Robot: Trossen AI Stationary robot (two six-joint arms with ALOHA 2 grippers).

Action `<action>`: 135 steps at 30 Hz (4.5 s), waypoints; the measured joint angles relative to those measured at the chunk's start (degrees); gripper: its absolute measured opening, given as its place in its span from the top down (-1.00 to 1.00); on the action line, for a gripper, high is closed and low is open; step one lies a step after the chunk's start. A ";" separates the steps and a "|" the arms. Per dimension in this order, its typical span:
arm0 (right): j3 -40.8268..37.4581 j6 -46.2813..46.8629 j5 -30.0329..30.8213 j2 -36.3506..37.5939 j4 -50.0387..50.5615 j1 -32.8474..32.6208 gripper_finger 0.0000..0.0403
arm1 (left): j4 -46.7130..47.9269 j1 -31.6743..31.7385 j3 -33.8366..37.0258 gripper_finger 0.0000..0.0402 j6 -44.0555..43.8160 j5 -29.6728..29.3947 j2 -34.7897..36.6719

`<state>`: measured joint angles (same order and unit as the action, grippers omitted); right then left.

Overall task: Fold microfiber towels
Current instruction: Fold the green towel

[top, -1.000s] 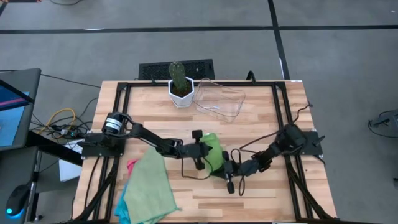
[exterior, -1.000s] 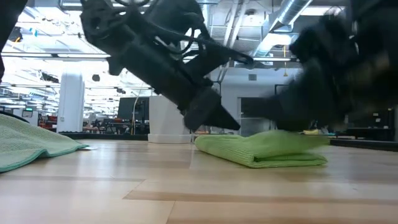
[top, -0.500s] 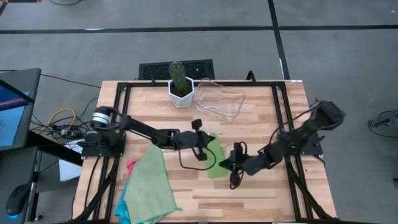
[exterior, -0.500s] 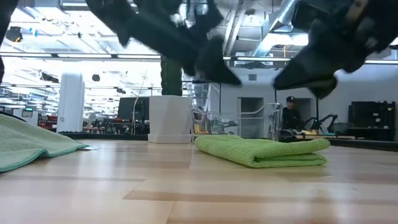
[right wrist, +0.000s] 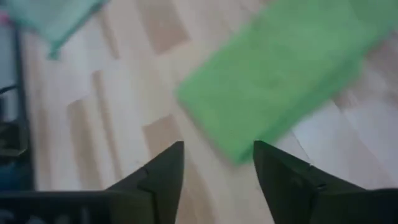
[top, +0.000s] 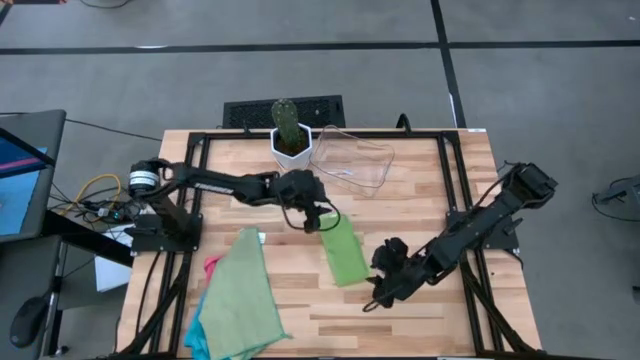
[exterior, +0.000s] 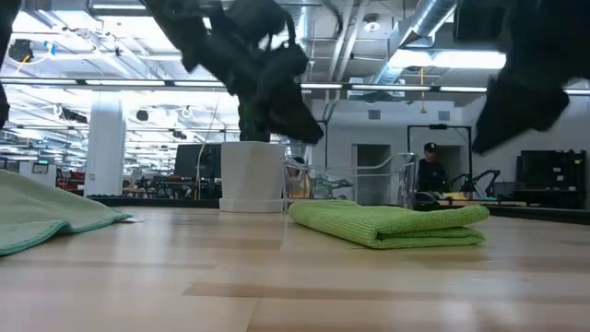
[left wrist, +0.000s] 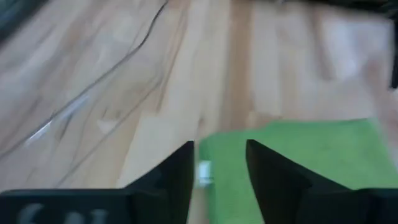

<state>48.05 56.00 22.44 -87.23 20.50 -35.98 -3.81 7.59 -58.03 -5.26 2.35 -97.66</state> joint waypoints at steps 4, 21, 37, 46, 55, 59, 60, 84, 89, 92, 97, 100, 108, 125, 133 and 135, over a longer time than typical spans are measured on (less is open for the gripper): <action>0.04 0.91 3.84 -3.10 -2.25 1.27 -0.12 | -1.16 1.23 -0.03 0.13 -0.04 -0.59 -3.29; -0.03 4.49 0.39 -9.25 -6.19 0.46 0.22 | -4.21 -2.70 -0.10 0.07 6.38 -4.45 -13.31; -0.02 21.40 -1.61 -6.06 1.61 -3.68 0.27 | 1.35 -8.63 -2.52 0.36 -19.09 -10.83 -18.17; -0.04 26.03 -13.15 -5.14 4.30 -4.05 0.16 | -0.13 -16.01 -2.17 0.47 -34.96 -14.44 -18.02; -0.04 31.32 -13.32 -4.87 7.20 -7.69 0.17 | -6.60 -23.16 -1.95 0.48 -43.87 -15.76 -18.28; -0.04 34.00 -12.24 -4.87 7.91 -9.50 0.21 | -6.94 -25.12 -1.97 0.48 -46.60 -16.74 -18.30; -0.04 34.02 -11.25 -4.87 7.86 -9.66 0.22 | -6.97 -25.42 -1.96 0.48 -46.77 -17.25 -18.32; -0.66 15.54 -9.63 8.48 22.25 4.31 0.29 | 5.94 -22.18 -1.95 0.48 -35.72 -14.20 -8.53; -0.66 22.18 -22.43 17.51 25.79 1.68 0.34 | 4.83 -19.84 -2.01 0.47 -31.10 -7.57 -7.92; -0.66 21.61 -22.90 21.03 23.44 -0.23 0.35 | 0.72 -18.87 -2.02 0.44 -28.88 -9.38 -7.90; -0.66 17.73 -14.29 21.88 15.23 -1.14 0.33 | -1.23 -17.13 -2.04 0.33 -26.44 -10.58 -7.77; -0.66 17.55 -15.68 20.32 10.11 -0.44 0.33 | -1.86 -16.37 -2.04 0.25 -23.13 -8.30 -7.77; -0.66 34.43 -22.15 8.97 7.86 -5.76 0.05 | -0.66 -16.30 -2.06 -0.08 -19.85 -5.09 -7.77; -0.31 41.67 -15.69 -9.20 4.50 -5.90 -0.13 | 0.89 -16.39 -2.06 -0.21 -19.78 -5.09 -7.77; -0.59 25.91 -12.22 -7.80 9.89 3.74 -0.12 | 3.03 -15.03 -2.09 -0.21 -20.19 -6.60 -7.77; -0.65 19.85 -11.40 -7.48 10.64 7.02 -0.11 | 4.95 -13.81 -2.09 -0.21 -21.17 -5.67 -7.66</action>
<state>47.40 75.85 11.04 -94.70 31.14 -28.95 1.14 -6.22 -60.12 -26.43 -3.32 -105.32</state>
